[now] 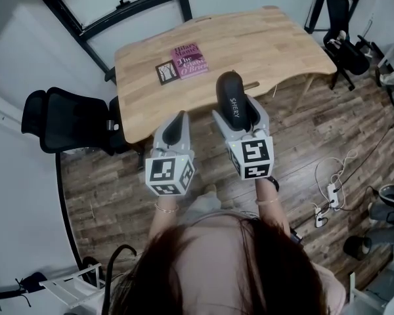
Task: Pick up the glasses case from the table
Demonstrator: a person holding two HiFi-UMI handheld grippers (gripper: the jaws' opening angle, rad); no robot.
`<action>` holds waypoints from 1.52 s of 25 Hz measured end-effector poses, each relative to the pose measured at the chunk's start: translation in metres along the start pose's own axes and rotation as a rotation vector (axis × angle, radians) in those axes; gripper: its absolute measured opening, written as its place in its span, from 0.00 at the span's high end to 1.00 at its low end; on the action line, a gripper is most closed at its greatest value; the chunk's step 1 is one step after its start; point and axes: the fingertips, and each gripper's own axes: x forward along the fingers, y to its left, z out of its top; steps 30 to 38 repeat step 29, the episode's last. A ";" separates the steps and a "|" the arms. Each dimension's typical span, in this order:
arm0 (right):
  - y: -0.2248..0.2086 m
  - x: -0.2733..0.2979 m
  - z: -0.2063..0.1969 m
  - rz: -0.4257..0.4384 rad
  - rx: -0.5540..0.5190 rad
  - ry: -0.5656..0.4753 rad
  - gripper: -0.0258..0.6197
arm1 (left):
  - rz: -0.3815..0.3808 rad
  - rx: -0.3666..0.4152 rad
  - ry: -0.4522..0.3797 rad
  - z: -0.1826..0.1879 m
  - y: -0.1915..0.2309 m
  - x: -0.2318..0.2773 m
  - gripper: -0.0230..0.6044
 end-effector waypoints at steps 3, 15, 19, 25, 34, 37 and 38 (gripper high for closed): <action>-0.001 -0.004 0.001 -0.001 -0.006 -0.004 0.40 | -0.003 -0.002 -0.001 -0.001 -0.003 -0.001 0.96; -0.003 -0.017 0.000 0.001 -0.006 -0.009 0.40 | -0.011 -0.002 0.000 -0.004 -0.017 -0.007 0.96; -0.004 -0.019 0.000 -0.001 -0.007 -0.012 0.40 | -0.014 -0.002 -0.002 -0.004 -0.020 -0.007 0.96; -0.006 -0.018 -0.001 0.001 -0.010 -0.011 0.40 | -0.020 -0.001 0.002 -0.006 -0.022 -0.005 0.96; -0.004 -0.014 -0.002 0.005 -0.011 -0.007 0.40 | -0.022 -0.002 0.007 -0.008 -0.020 -0.002 0.96; -0.004 -0.014 -0.002 0.005 -0.011 -0.007 0.40 | -0.022 -0.002 0.007 -0.008 -0.020 -0.002 0.96; -0.004 -0.014 -0.002 0.005 -0.011 -0.007 0.40 | -0.022 -0.002 0.007 -0.008 -0.020 -0.002 0.96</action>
